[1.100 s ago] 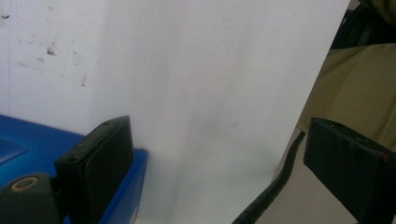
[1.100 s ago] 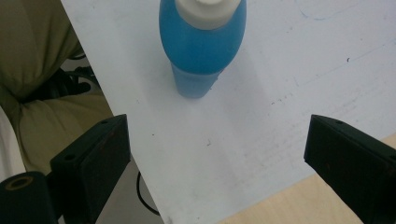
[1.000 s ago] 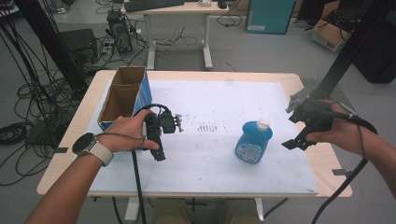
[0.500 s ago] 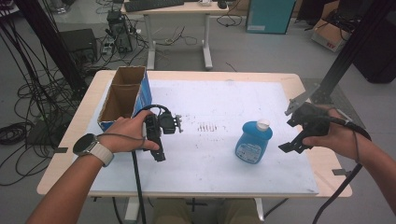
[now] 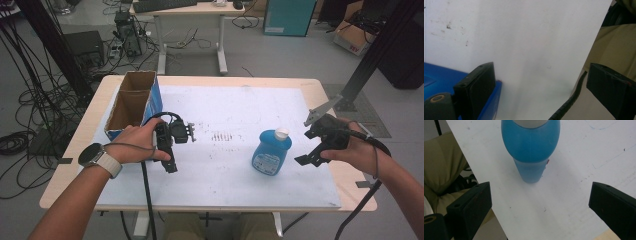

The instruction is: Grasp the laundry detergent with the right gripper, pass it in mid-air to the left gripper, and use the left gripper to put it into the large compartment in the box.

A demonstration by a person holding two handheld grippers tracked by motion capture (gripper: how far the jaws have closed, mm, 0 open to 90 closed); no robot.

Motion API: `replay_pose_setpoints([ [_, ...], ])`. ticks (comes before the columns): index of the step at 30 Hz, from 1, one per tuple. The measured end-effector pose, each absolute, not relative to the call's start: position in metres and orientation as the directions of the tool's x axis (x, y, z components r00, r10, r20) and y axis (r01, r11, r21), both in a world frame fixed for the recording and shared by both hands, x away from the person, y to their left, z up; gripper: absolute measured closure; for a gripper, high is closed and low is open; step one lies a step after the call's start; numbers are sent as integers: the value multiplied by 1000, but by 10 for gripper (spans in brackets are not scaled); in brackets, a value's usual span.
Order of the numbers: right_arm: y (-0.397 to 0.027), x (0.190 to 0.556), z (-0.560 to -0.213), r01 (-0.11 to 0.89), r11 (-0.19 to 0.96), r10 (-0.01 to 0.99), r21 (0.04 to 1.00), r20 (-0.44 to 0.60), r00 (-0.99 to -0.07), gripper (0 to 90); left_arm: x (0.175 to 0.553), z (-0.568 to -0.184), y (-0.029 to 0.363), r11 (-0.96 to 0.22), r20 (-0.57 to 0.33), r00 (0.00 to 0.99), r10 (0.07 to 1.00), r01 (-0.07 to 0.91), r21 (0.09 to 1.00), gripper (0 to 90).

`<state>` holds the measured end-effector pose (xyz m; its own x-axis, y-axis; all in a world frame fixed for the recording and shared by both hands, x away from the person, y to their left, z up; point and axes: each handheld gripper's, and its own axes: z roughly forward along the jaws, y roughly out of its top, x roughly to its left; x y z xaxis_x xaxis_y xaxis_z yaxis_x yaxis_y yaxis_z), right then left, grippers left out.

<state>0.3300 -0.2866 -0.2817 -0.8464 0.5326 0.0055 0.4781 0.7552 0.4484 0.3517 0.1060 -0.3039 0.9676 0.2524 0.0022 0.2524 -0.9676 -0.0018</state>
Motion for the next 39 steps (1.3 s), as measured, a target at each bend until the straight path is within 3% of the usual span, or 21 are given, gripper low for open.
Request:
replay_pose_setpoints([
  [39, -281, 323, -319, 460, 663, 557, 591, 21, -830, 59, 351, -306, 108, -965, -1, 965, 263, 263, -5, 90],
])
